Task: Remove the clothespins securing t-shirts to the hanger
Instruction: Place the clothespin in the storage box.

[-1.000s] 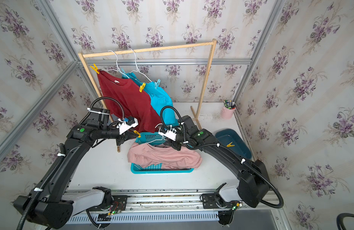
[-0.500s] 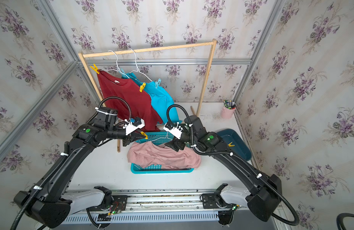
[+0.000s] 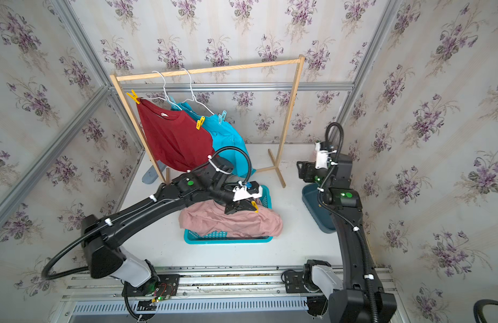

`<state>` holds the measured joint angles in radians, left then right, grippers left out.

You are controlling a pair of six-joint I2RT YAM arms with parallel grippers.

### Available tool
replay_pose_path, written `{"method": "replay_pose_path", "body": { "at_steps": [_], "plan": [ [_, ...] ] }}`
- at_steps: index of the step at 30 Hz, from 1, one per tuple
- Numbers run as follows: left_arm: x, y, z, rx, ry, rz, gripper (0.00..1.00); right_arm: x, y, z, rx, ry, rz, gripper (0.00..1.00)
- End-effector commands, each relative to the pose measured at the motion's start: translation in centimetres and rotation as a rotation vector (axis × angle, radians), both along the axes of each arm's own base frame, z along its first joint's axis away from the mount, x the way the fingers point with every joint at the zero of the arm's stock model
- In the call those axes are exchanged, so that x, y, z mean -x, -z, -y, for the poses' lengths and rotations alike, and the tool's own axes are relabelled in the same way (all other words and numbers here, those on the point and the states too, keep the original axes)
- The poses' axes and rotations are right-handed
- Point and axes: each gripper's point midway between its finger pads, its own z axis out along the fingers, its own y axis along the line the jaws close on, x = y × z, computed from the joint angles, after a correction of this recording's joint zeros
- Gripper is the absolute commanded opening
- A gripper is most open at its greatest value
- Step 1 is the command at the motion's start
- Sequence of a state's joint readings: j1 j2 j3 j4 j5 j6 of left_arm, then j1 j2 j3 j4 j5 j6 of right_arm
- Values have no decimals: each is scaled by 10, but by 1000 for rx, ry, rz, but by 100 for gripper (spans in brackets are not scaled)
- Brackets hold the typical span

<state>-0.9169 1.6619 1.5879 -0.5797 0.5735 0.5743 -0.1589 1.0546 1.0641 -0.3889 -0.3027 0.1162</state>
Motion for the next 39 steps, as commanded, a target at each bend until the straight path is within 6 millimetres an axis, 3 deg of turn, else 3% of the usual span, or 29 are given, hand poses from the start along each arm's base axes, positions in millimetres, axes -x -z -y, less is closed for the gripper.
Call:
{"method": "replay_pose_path", "body": {
  "at_steps": [1,9,13,16,21,23,28,31,36,39],
  "plan": [
    [-5,-9,51,63,18,53,9,2,-2,28,-118,166,-6,72],
    [-25,7,182,218,-5,7,10,-1,-14,57,-83,283,42,75],
    [-51,27,230,296,-122,-9,13,-5,8,79,-151,331,8,75],
    [-78,51,252,345,-236,-3,16,-6,30,93,-243,358,-12,74],
    [-112,83,272,439,-386,2,21,-13,55,92,-309,348,-52,71],
    [-114,93,276,454,-408,9,26,-16,62,91,-327,344,-73,69],
    [-121,111,275,439,-437,25,68,-19,69,84,-375,314,-86,63],
    [-126,104,271,447,-445,30,82,-17,72,80,-382,300,-92,61],
    [-128,77,265,454,-438,31,87,-16,68,75,-369,262,-84,59],
    [-120,48,257,454,-406,31,89,-15,61,69,-360,225,-66,58]
  ]
}}
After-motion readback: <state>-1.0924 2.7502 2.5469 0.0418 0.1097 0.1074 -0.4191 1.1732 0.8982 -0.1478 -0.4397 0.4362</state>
